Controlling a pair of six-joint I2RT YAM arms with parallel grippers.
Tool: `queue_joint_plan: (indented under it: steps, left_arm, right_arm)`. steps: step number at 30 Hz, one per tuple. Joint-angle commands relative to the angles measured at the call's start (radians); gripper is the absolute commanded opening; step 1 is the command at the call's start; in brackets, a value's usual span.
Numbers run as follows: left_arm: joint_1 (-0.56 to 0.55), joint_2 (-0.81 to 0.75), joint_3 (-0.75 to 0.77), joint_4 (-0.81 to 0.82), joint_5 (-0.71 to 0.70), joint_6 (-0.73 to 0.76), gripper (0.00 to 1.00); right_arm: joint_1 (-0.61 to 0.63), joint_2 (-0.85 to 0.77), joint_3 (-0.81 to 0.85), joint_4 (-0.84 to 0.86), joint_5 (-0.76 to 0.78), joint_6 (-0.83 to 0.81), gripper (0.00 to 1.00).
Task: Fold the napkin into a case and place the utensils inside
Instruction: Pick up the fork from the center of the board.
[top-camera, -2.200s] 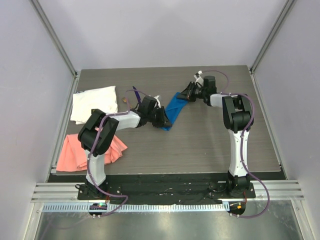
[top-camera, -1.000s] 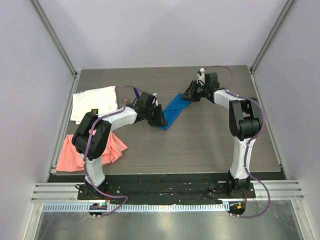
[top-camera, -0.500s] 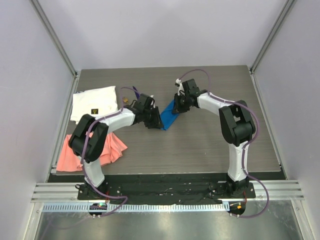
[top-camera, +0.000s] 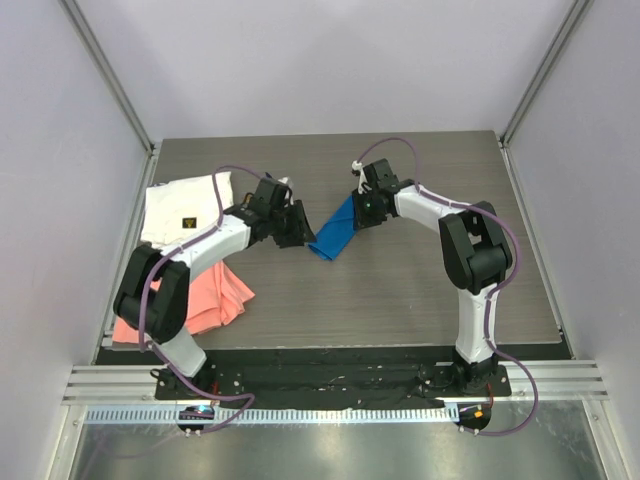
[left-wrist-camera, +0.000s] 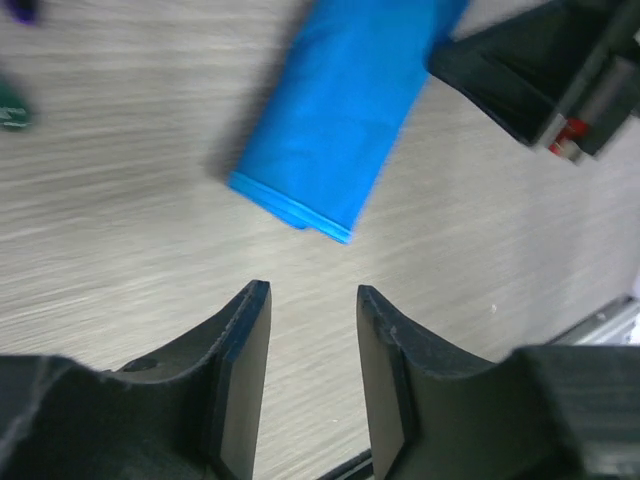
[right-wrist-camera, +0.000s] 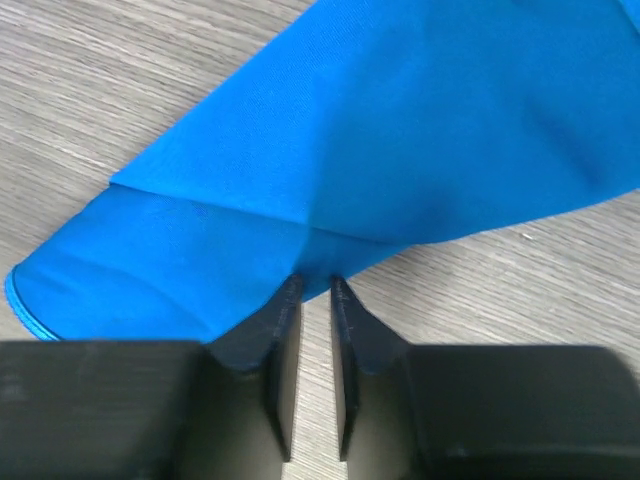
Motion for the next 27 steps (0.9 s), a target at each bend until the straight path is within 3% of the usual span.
queue_joint_plan:
  steps: [1, 5, 9, 16, 21, 27]
  left_arm:
    - [0.088, -0.021, 0.073, -0.101, -0.043, 0.046, 0.45]
    - [0.171, 0.031, 0.142, -0.142, -0.015, 0.048, 0.46]
    - [0.275, 0.088, 0.165, -0.130, 0.014, -0.006, 0.48]
    - [0.309, 0.231, 0.268, -0.151, -0.108, -0.024, 0.57]
    - [0.309, 0.288, 0.323, -0.118, -0.301, 0.013, 0.56]
    - [0.310, 0.393, 0.404, -0.136, -0.377, 0.034, 0.57]
  right_arm:
    - [0.018, -0.117, -0.017, 0.007, 0.052, 0.008, 0.27]
    - [0.035, -0.180, -0.057, 0.021, 0.071, 0.011, 0.38]
    - [0.048, -0.176, -0.013, 0.007, 0.055, -0.002, 0.39]
    - [0.080, -0.226, -0.016, 0.004, 0.042, 0.005, 0.40]
    - [0.084, -0.285, -0.060, 0.012, 0.035, 0.007, 0.41]
    - [0.086, -0.306, -0.094, 0.028, 0.011, 0.014, 0.40]
